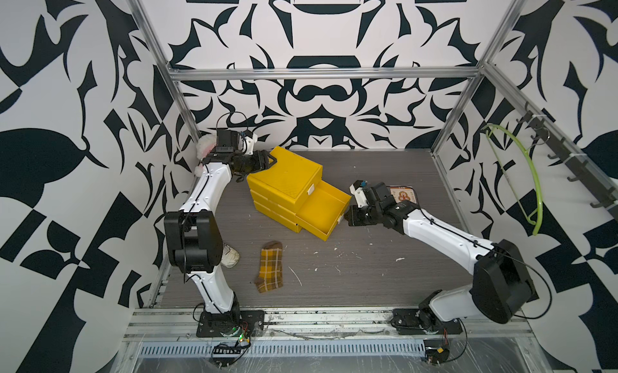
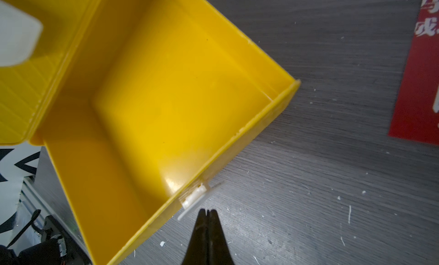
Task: Take the postcards out of the drawer
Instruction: Close the drawer of the storage box.
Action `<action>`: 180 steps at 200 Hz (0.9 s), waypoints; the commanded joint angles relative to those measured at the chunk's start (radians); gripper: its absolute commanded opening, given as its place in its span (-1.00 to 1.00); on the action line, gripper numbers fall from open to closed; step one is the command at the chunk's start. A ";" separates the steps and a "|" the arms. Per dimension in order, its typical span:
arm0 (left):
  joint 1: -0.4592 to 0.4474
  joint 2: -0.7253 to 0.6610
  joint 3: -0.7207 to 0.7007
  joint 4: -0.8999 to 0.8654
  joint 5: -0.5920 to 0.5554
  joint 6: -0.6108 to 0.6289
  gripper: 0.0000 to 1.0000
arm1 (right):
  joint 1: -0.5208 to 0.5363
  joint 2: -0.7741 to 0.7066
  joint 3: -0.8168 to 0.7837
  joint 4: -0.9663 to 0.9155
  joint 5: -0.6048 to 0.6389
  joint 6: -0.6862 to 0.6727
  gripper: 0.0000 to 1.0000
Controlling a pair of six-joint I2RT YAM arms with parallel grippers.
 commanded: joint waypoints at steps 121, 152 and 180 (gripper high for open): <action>-0.030 0.054 -0.008 -0.090 0.034 0.018 0.35 | 0.021 0.200 0.157 0.274 -0.112 0.008 -1.00; -0.031 0.054 -0.010 -0.092 0.033 0.021 0.35 | 0.029 0.274 0.210 0.339 -0.136 0.019 -1.00; -0.031 0.055 -0.008 -0.093 0.036 0.020 0.35 | 0.046 0.347 0.272 0.384 -0.158 0.026 -1.00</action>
